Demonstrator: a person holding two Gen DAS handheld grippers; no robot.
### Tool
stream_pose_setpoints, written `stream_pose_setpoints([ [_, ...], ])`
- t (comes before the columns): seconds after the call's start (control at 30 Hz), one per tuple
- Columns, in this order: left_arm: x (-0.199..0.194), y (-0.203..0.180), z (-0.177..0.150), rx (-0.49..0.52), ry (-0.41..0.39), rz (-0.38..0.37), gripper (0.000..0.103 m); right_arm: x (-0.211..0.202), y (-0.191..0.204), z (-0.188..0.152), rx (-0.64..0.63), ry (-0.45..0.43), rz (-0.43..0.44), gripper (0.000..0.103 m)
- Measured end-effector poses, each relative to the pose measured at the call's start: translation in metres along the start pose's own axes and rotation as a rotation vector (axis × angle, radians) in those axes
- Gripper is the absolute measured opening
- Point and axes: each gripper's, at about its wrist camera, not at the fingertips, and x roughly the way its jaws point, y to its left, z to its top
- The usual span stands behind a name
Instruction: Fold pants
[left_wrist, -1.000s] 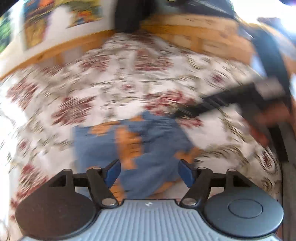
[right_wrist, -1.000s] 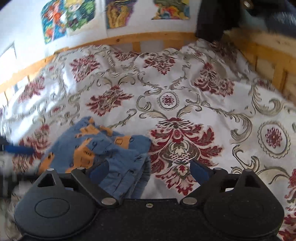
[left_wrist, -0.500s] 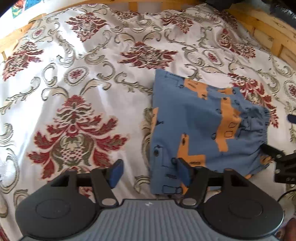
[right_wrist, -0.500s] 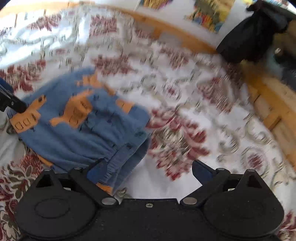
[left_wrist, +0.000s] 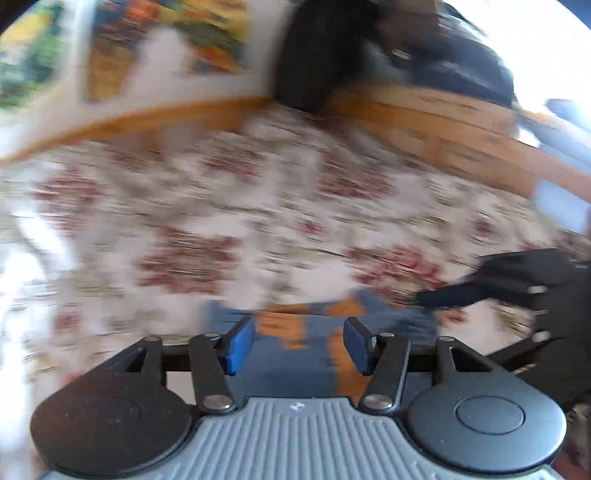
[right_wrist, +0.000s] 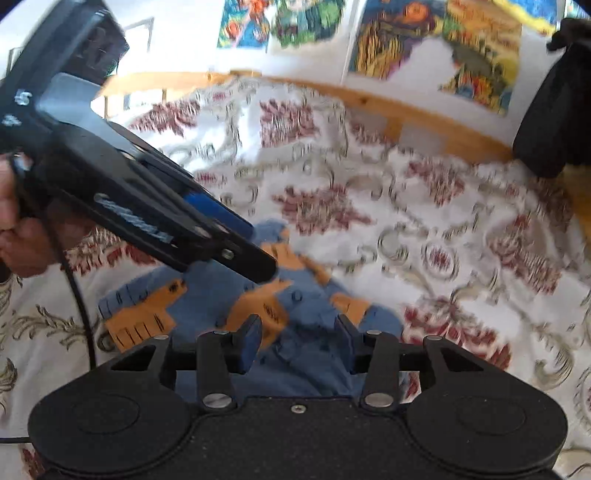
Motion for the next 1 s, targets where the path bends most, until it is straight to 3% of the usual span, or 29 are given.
stream_pose_setpoints([
  [0.07, 0.023, 0.008, 0.0, -0.033, 0.045, -0.09, 0.048, 0.01, -0.007, -0.003, 0.046, 0.05, -0.01, 0.044],
  [0.2, 0.063, 0.032, -0.011, -0.126, 0.147, -0.067, 0.032, 0.025, -0.027, -0.011, 0.178, 0.126, -0.006, 0.041],
  [0.27, 0.072, 0.052, -0.02, -0.208, 0.169, -0.087, 0.013, 0.028, -0.025, -0.013, 0.157, 0.134, -0.007, 0.041],
  [0.37, 0.074, 0.073, -0.027, -0.298, 0.181, -0.137, 0.006, 0.024, -0.021, -0.013, 0.131, 0.131, -0.023, 0.042],
  [0.53, 0.061, 0.081, -0.029, -0.303, 0.195, -0.125, 0.005, -0.008, -0.009, -0.008, 0.086, 0.037, -0.007, 0.055],
  [0.6, 0.045, 0.075, -0.025, -0.273, 0.178, -0.099, 0.009, -0.011, -0.003, -0.007, 0.071, 0.05, 0.026, 0.057],
  [0.7, 0.023, 0.059, -0.023, -0.184, 0.149, -0.051, 0.044, 0.003, 0.009, -0.014, 0.031, 0.166, 0.026, 0.059],
  [0.73, 0.017, 0.052, -0.025, -0.135, 0.144, -0.003, 0.061, 0.007, 0.013, -0.018, 0.01, 0.188, 0.017, 0.06],
  [0.83, 0.016, 0.037, -0.03, -0.034, 0.187, 0.102, 0.065, 0.006, 0.018, -0.019, -0.011, 0.177, 0.004, 0.063],
  [0.87, 0.019, 0.037, -0.032, -0.036, 0.215, 0.115, 0.065, 0.002, 0.017, -0.018, 0.004, 0.171, 0.005, 0.065],
  [0.93, 0.024, 0.039, -0.036, -0.062, 0.257, 0.123, 0.068, -0.006, 0.017, -0.018, 0.029, 0.169, -0.014, 0.083],
  [1.0, 0.024, 0.044, -0.038, -0.095, 0.276, 0.121, 0.072, -0.016, 0.016, -0.019, 0.032, 0.155, -0.022, 0.085],
])
